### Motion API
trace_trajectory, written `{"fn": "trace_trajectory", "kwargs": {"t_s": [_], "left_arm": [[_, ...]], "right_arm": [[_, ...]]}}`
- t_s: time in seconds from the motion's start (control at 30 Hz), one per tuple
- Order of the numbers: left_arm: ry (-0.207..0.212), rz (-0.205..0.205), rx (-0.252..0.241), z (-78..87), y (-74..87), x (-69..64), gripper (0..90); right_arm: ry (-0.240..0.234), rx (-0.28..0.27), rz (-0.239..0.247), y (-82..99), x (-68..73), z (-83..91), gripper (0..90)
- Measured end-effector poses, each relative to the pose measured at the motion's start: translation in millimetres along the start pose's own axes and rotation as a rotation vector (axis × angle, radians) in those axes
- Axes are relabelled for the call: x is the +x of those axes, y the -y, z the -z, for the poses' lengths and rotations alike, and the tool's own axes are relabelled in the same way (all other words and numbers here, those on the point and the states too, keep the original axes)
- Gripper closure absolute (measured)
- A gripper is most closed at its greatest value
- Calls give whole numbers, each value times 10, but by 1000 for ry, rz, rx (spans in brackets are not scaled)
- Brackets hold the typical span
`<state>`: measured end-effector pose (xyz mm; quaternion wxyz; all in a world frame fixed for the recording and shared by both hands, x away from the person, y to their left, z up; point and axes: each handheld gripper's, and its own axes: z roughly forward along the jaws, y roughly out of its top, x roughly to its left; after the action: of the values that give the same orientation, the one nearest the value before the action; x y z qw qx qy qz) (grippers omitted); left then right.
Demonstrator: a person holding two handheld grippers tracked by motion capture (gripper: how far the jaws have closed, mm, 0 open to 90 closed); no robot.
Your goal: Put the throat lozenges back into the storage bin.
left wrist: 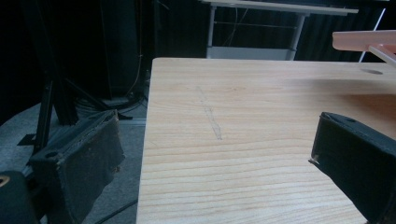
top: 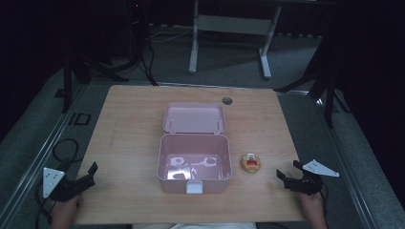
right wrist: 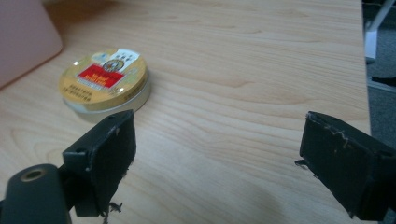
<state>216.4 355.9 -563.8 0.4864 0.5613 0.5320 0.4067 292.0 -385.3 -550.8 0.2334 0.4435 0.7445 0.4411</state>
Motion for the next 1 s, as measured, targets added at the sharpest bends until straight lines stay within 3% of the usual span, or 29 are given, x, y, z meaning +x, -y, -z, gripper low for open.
{"fn": "trace_trajectory", "kwargs": {"t_s": [0.13, 0.27, 0.33, 0.5, 0.63, 1.0], "left_arm": [[-3, 5, -2, 1, 1, 5, 24], [-6, 6, -3, 2, 1, 4, 25], [-7, 5, -2, 1, 1, 4, 24], [-8, 6, 0, 0, 0, 5, 24], [-8, 10, 1, -1, -1, 8, 24], [-6, 11, 0, 0, 0, 10, 24]], "right_arm": [[-11, 13, 12, -5, 11, -1, 106], [-89, 16, -26, -17, -34, -9, 106], [-123, 34, -21, -23, -38, -22, 106], [-164, 131, 85, -49, -42, -75, 122], [-222, 213, 153, -98, -40, -97, 132], [-317, 425, 273, -352, 48, -180, 111]]}}
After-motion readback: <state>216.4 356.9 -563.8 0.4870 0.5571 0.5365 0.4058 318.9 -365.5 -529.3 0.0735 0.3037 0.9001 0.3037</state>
